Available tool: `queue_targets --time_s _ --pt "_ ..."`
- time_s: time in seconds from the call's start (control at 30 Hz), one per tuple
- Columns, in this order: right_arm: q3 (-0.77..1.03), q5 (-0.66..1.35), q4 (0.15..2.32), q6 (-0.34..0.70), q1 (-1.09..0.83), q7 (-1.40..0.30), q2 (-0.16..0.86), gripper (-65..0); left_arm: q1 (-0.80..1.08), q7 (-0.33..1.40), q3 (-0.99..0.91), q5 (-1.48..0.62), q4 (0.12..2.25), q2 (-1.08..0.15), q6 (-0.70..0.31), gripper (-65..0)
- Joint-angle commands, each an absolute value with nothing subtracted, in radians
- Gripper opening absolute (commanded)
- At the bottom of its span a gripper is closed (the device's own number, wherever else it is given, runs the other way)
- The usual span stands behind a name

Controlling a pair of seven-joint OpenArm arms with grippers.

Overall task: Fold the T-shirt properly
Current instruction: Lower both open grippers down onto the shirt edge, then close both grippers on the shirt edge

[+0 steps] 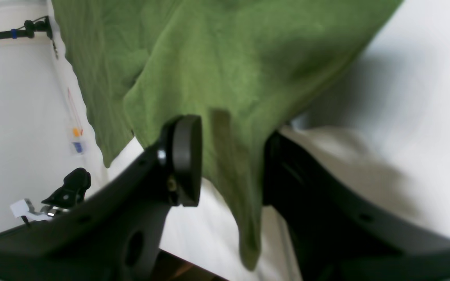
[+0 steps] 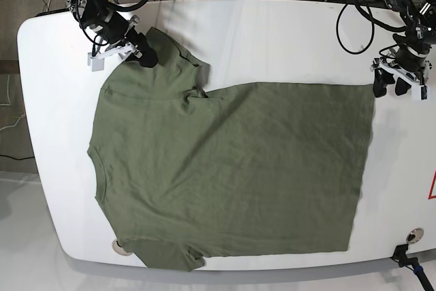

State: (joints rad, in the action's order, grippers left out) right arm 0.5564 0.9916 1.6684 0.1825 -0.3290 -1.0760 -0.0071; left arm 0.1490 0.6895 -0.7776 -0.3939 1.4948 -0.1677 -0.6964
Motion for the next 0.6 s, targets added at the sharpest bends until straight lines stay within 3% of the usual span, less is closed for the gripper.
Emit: queue_targets --time_s 0.0,0.07,0.2,0.57 --pt "0.564 1.012 1.684 0.188 -0.317 -1.067 0.001 -44.8 0.134 0.668 -0.780 -0.412 1.512 -0.183 -0.698 -27.2" --pt "0.567 1.012 1.684 0.188 -0.315 -1.067 0.001 -48.3 0.130 0.668 -0.780 -0.412 1.512 -0.183 -0.698 -27.2" --pt "0.568 1.012 1.684 0.188 -0.315 -1.067 0.001 -65.0 0.128 0.668 -0.780 -0.412 1.512 -0.183 -0.698 -27.2" --pt "0.567 1.012 1.684 0.188 -0.318 -1.067 0.001 -65.0 0.125 0.684 -0.759 -0.415 1.457 -0.183 -0.698 -26.9"
